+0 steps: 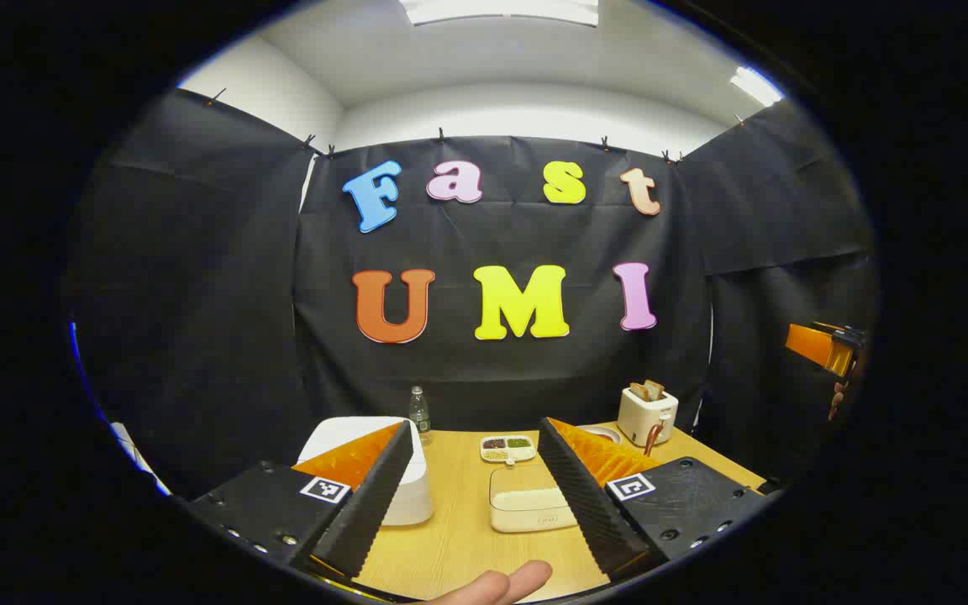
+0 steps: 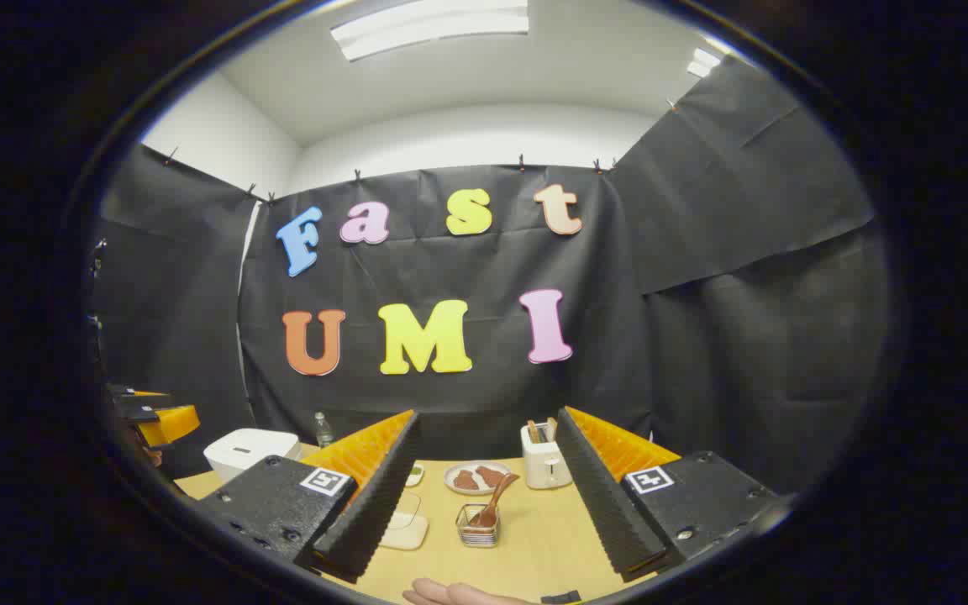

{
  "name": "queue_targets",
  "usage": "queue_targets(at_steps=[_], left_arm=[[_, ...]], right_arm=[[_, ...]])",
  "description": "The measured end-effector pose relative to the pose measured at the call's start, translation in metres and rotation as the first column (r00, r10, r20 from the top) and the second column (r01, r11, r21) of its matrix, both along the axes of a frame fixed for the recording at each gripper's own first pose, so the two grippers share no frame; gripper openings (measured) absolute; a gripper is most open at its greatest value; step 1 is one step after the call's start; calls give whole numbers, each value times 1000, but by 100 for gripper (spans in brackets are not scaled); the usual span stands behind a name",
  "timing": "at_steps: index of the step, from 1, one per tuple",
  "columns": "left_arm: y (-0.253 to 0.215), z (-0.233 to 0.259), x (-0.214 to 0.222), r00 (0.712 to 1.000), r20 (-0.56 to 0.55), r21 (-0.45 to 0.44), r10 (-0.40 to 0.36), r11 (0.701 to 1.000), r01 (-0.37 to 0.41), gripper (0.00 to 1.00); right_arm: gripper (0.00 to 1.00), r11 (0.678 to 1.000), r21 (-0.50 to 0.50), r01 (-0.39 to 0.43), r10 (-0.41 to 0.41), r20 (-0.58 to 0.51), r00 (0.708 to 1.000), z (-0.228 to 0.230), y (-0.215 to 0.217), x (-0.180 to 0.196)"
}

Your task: Close the left gripper, press the button to open the rice cooker; take a wooden spoon from the chopstick holder with the right hand, scoop a spoonful of rice and pour it into the rice cooker, then put the wooden spoon back into the chopstick holder.

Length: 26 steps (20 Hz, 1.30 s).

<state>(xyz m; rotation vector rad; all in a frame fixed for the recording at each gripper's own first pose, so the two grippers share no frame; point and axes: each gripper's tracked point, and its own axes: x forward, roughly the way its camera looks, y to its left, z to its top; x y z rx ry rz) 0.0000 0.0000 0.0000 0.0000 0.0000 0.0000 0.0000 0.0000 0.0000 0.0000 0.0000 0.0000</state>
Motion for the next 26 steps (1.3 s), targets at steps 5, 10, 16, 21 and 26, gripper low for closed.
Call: queue_targets(at_steps=[5, 10, 16, 21, 26], left_arm=[[4, -2, 3, 1000, -6, 26, 1, 1000, -1, 95], [12, -3, 1, 1000, -8, 22, 26, 999, -26, 95], [23, -6, 7, 999, -13, 1, 30, 1000, -30, 95], [45, -3, 21, 998, -19, -12, 57, 998, -57, 95], [63, 0, 33, 997, 9, -32, 70, 997, -70, 81]], right_arm=[[100, 999, 6, 32, -32, -38, 999, -10, -9, 0], [100, 999, 2, 42, -42, -45, 998, -12, -16, -1], [100, 998, -1, 59, -59, -59, 997, -17, -25, 2], [100, 996, 17, 86, -86, -7, 996, -14, -30, 3], [100, 997, -5, 77, -77, -45, 996, -31, -25, 13]])
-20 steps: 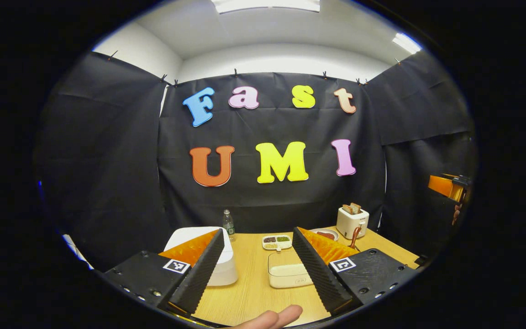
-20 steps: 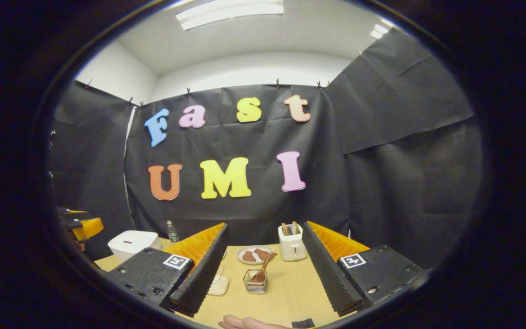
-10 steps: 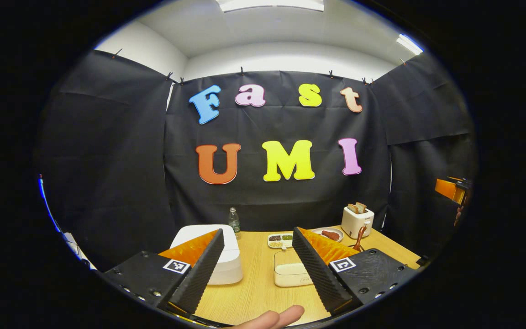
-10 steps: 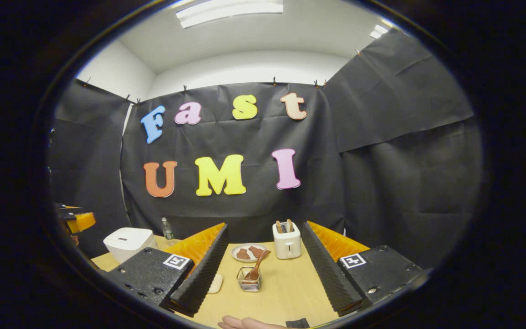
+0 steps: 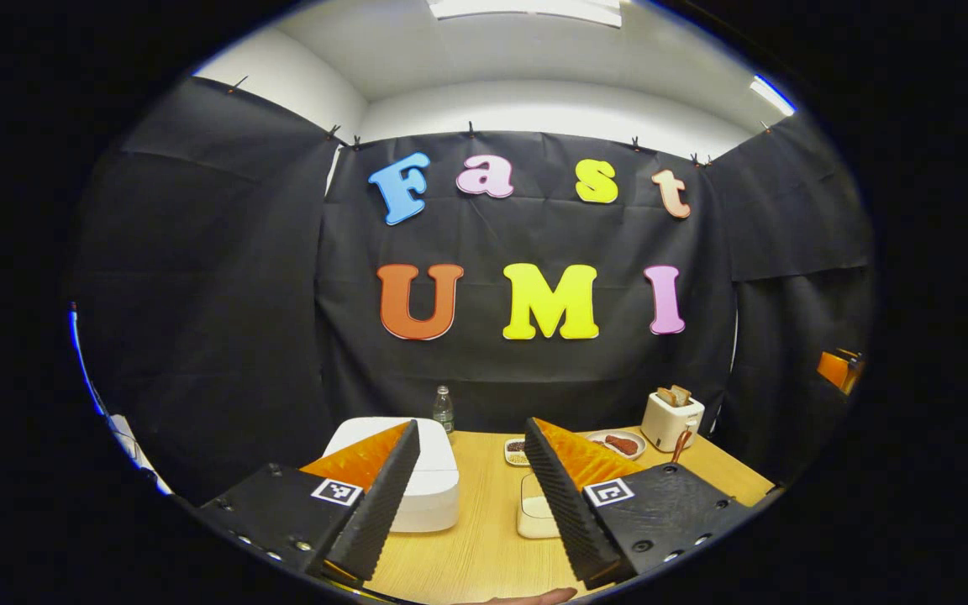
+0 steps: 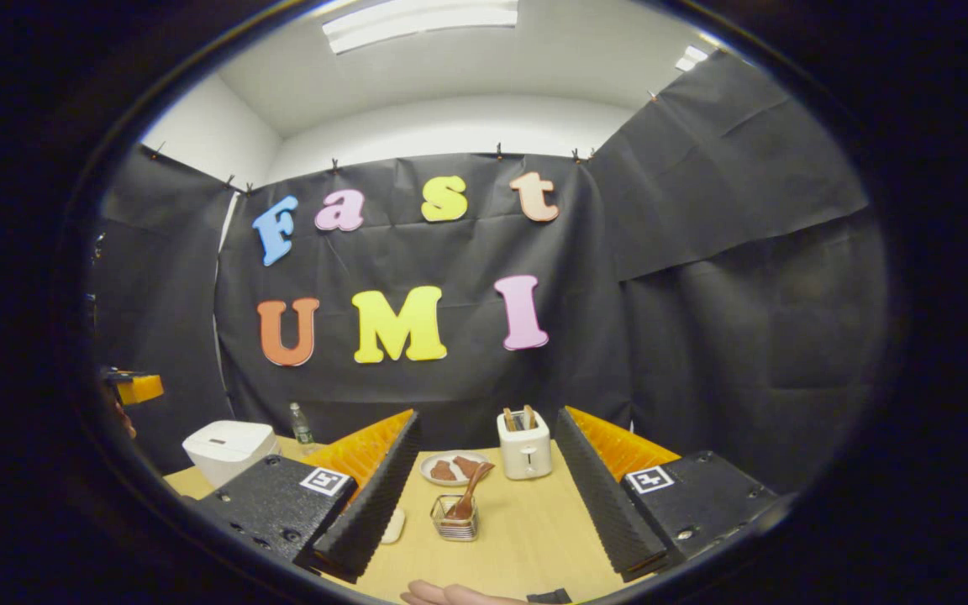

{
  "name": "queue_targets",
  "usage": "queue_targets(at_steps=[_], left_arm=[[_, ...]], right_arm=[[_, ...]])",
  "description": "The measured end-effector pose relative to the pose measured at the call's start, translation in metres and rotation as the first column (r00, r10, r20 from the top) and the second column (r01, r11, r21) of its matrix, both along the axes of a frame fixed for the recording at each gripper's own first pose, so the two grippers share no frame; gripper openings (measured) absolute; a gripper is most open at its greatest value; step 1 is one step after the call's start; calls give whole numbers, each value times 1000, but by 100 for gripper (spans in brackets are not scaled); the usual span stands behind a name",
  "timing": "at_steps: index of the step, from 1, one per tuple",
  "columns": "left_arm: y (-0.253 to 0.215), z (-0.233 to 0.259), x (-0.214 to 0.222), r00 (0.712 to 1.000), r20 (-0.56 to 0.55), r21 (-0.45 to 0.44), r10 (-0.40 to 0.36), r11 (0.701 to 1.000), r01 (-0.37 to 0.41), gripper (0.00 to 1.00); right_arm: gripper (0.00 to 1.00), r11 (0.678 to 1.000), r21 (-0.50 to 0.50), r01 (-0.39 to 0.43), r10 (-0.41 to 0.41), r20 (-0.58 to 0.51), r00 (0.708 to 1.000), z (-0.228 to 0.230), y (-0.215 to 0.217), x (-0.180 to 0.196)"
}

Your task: Close the left gripper, press the button to open the rice cooker; take a wooden spoon from the chopstick holder with the right hand, scoop a spoonful of rice and pour it into the rice cooker, then put the wooden spoon back into the chopstick holder.

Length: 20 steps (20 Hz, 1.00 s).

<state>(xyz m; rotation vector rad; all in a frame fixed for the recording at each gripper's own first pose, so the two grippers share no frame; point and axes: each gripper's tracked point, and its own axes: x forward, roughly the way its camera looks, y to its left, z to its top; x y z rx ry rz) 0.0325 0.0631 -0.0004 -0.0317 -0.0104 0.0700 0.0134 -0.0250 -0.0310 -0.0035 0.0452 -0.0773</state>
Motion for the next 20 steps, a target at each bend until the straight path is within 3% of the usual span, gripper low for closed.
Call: queue_targets(at_steps=[2, 3, 4, 5, 8, 9, 14, 20], left_arm=[[-2, -7, 5, 1000, -16, 0, -25, 1000, 25, 67], [2, -13, 7, 999, -31, 0, -23, 1000, 23, 56], [10, -18, 14, 998, -56, 3, -8, 1000, 9, 38], [13, -24, 15, 997, -80, 15, -4, 1000, 5, 30], [27, -32, 28, 994, -102, 46, 38, 998, -33, 29], [29, -39, 33, 991, -126, 37, 43, 999, -38, 0], [56, -60, 65, 978, -188, 52, 85, 996, -76, 0], [85, -114, 113, 932, -341, 37, 120, 993, -114, 0]], right_arm=[[100, 1000, -10, -2, 2, -6, 1000, -6, 3, 3], [100, 1000, -14, -2, 2, -11, 1000, -10, 4, 6], [100, 1000, -16, -4, 4, -18, 1000, -15, 5, 8], [100, 1000, -11, -13, 13, -25, 1000, -19, 8, 8], [100, 999, 12, -39, 39, -33, 999, -27, 15, 11], [100, 999, 12, -41, 41, -34, 999, -31, 14, 13], [100, 999, -1, -37, 37, -31, 999, -45, 13, 27], [100, 999, 4, -53, 53, -62, 997, -77, 13, 45]])
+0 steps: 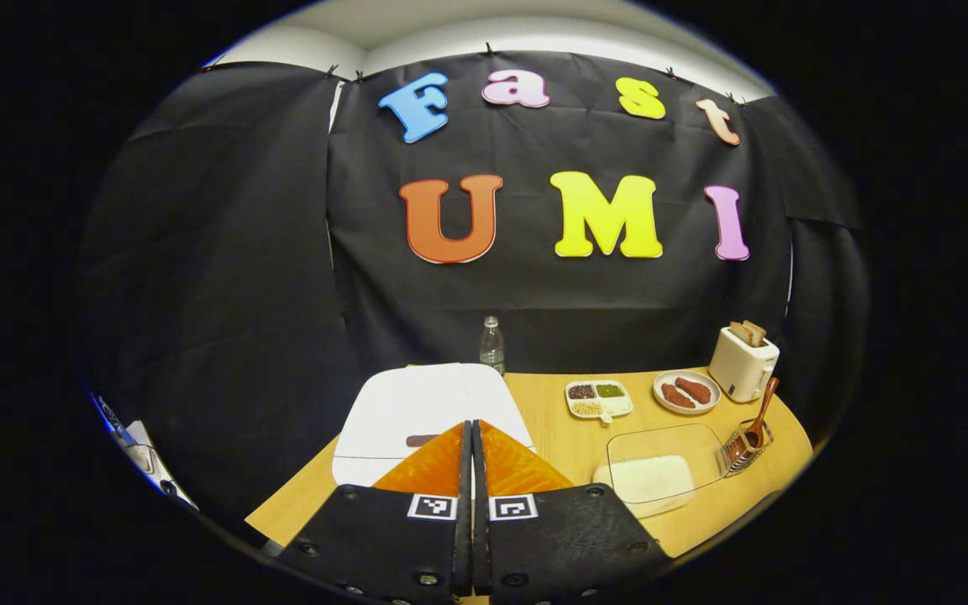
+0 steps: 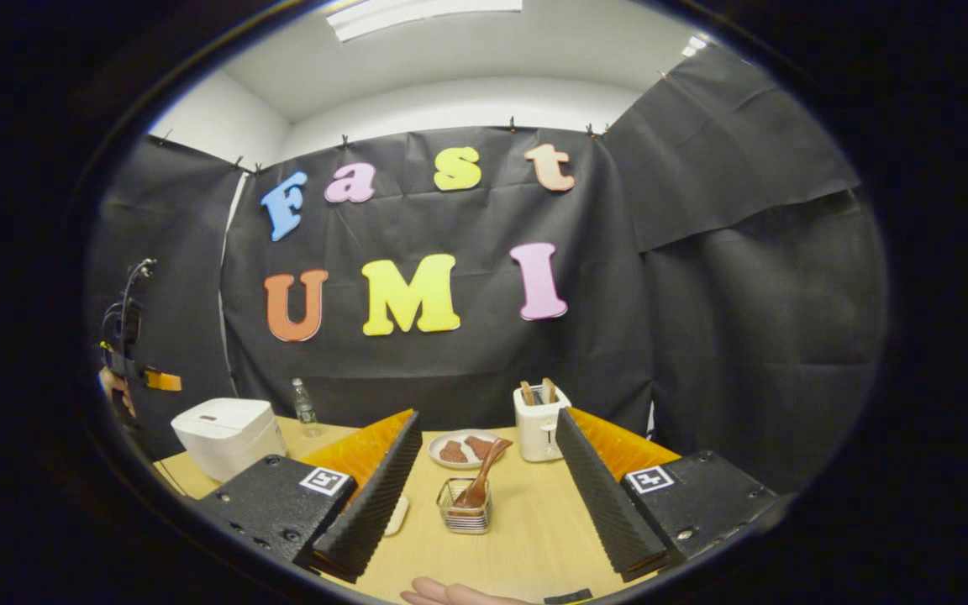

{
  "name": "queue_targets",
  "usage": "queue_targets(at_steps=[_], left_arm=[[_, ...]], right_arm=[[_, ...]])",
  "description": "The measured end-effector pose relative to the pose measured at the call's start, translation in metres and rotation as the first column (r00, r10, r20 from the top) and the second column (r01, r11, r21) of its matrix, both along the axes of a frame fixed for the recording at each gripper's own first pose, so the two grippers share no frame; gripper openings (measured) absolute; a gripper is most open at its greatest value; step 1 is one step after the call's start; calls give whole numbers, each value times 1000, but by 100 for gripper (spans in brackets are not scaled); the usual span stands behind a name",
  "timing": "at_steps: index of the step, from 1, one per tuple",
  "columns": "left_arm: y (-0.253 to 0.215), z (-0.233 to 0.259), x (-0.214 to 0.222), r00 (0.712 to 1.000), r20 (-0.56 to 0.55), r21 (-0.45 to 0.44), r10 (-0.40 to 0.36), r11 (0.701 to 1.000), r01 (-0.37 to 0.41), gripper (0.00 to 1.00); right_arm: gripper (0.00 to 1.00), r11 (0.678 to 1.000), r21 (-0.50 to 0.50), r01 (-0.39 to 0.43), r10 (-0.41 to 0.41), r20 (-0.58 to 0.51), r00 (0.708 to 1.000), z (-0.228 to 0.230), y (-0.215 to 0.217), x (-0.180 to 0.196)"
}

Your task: Close the left gripper, press the button to open the rice cooker; take a wooden spoon from the chopstick holder with the right hand, scoop a spoonful of rice and pour it into the rice cooker, then put the wooden spoon back into the chopstick holder.

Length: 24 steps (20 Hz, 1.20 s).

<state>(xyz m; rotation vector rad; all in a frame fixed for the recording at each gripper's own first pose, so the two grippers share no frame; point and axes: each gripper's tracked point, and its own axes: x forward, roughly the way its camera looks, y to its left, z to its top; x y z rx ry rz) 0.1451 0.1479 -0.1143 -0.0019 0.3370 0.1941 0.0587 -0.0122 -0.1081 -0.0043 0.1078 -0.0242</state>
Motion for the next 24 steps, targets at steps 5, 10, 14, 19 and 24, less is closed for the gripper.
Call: queue_targets(at_steps=[5, 10, 14, 19, 24], left_arm=[[26, -34, 25, 995, -82, -29, 49, 998, -52, 0], [40, -60, 42, 989, -139, -36, 52, 998, -57, 0], [55, -78, 54, 984, -174, -37, 49, 998, -57, 0], [54, -87, 58, 983, -183, -61, 18, 998, -30, 0], [57, -85, 56, 979, -203, -81, 26, 996, -43, 1]], right_arm=[[100, 999, -37, -19, 18, -30, 999, -20, 3, 13], [100, 999, -39, -19, 16, -67, 998, -43, 2, 24], [100, 999, -20, -32, 30, -112, 993, -58, 4, 32], [100, 999, -38, -33, 28, -119, 992, -62, 4, 35], [100, 999, -36, -28, 23, -140, 990, -72, 4, 39]])
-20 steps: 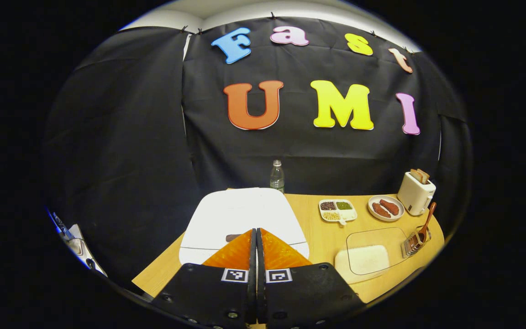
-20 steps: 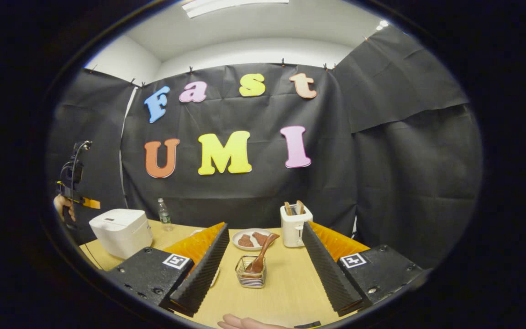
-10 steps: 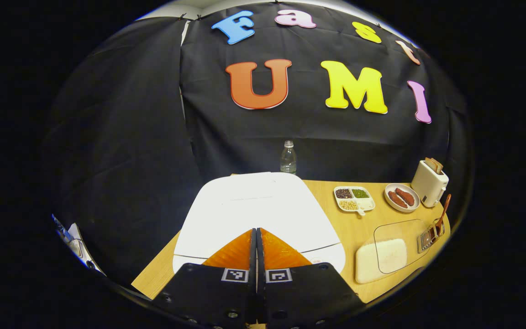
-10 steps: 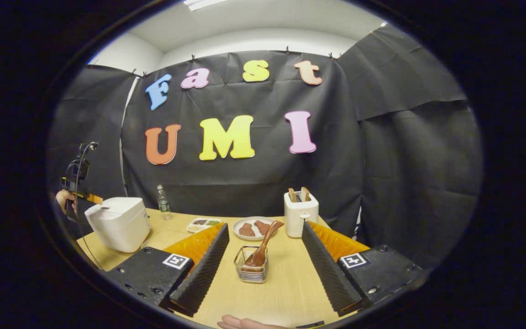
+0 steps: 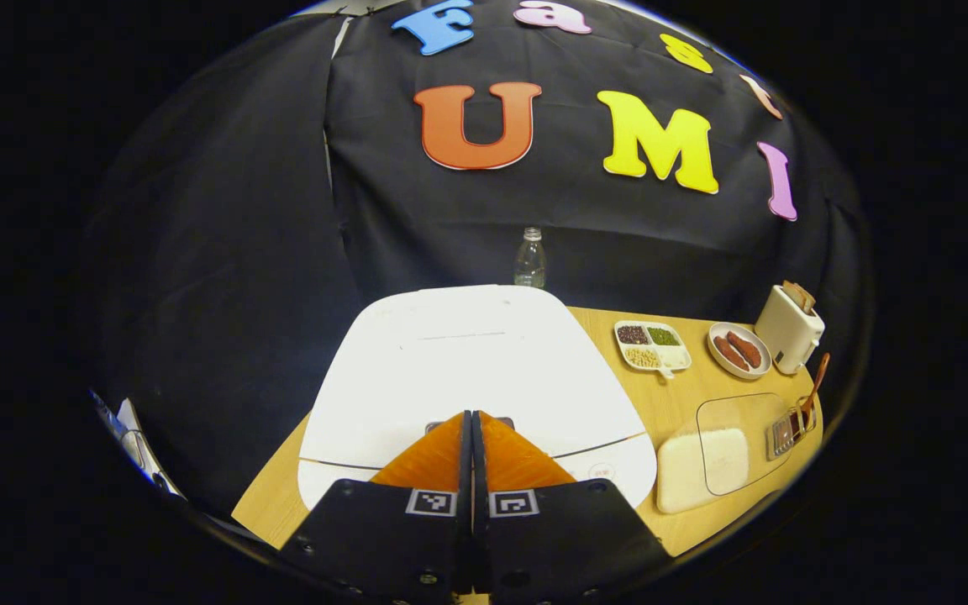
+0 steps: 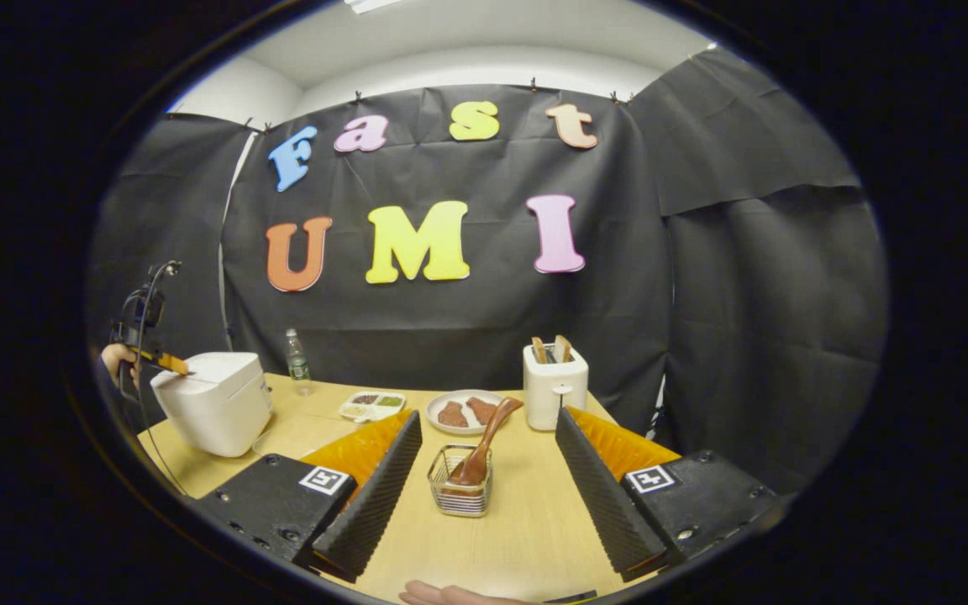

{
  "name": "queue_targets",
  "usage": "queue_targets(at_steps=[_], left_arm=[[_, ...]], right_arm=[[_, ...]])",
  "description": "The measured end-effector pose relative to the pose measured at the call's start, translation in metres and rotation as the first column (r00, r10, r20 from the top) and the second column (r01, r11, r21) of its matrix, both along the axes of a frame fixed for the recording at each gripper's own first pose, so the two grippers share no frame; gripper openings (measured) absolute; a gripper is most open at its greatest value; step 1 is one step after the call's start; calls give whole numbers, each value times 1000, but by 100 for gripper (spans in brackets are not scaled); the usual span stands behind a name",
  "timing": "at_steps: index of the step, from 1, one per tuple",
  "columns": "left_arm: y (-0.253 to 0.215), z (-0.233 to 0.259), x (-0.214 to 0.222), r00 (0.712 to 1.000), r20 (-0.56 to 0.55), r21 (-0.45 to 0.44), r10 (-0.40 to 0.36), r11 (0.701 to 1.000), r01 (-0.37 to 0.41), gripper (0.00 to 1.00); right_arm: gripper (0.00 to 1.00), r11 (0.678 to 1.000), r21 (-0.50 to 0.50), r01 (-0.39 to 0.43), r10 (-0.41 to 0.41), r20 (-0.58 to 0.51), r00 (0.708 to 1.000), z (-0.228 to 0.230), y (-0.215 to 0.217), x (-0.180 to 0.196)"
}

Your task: Close the left gripper, press the button to open the rice cooker; take a wooden spoon from the chopstick holder with the right hand, scoop a spoonful of rice and pour it into the rice cooker, then put the wooden spoon back into the chopstick holder.

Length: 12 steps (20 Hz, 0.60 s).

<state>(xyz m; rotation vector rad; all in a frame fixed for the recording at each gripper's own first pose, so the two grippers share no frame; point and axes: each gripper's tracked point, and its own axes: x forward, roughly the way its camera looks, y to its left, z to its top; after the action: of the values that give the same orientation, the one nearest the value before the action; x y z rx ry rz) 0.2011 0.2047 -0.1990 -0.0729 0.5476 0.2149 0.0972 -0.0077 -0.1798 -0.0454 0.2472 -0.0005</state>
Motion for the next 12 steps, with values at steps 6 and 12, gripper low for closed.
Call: queue_targets(at_steps=[6, 12], left_arm=[[8, 57, 12, 984, 176, 26, 32, 999, -37, 0], [22, 93, 37, 954, 296, 30, 41, 998, -52, 2]], right_arm=[[100, 1000, -10, 23, -23, -23, 999, -8, -8, 7], [100, 998, -4, 65, -65, -64, 996, -22, -19, 14]])
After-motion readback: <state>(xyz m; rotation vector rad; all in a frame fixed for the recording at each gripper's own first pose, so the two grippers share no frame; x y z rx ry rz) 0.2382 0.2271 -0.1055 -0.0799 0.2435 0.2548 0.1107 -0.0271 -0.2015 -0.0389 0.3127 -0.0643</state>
